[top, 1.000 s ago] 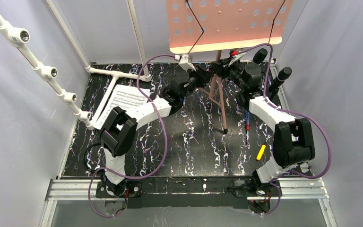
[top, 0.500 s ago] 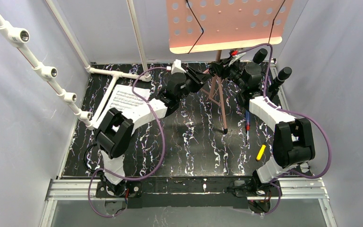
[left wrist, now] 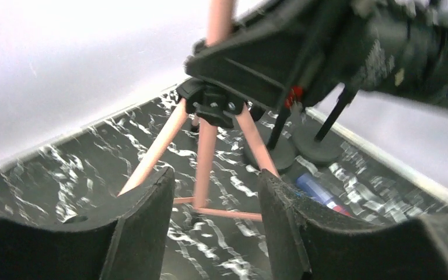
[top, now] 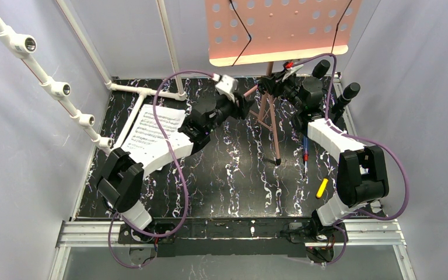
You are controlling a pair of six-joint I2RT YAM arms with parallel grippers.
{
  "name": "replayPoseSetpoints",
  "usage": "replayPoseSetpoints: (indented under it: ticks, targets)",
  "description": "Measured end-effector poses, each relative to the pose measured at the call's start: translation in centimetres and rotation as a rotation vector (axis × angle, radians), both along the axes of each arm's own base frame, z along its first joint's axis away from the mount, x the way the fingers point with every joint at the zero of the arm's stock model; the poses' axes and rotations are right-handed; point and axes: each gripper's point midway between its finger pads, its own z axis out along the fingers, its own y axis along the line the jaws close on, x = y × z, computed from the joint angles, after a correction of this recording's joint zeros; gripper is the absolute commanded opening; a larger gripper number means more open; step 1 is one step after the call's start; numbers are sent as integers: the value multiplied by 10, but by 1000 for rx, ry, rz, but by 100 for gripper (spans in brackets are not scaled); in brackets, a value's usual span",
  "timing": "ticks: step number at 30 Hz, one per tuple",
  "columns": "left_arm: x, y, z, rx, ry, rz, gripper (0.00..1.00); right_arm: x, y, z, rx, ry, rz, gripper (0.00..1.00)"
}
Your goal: Pack up the instrument practice props
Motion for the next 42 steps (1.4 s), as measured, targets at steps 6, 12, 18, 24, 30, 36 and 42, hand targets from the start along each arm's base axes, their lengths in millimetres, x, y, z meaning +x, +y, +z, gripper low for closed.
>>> replayPoseSetpoints:
  ticks: [6, 12, 18, 24, 30, 36, 42]
  targets:
    - [-5, -18, -25, 349, -395, -138, 59, 0, 0, 0, 0, 1, 0, 1]
    - [3, -35, -41, 579, -681, -225, 62, 0, 0, 0, -2, 5, 0, 1]
    - [14, -46, -27, 678, -860, -226, 62, 0, 0, -1, -4, 10, 1, 1]
    - [20, -52, 6, 712, -990, -197, 58, 0, 0, -1, -5, 11, 1, 1]
    - [27, -59, -13, 771, -1006, -230, 55, 0, 0, -1, -6, 15, 2, 1]
    - [33, -63, -36, 836, -997, -266, 53, 0, 0, -1, -7, 15, 2, 1]
    - [42, -67, -29, 839, -1004, -236, 44, 0, 0, -1, -8, 16, 2, 1]
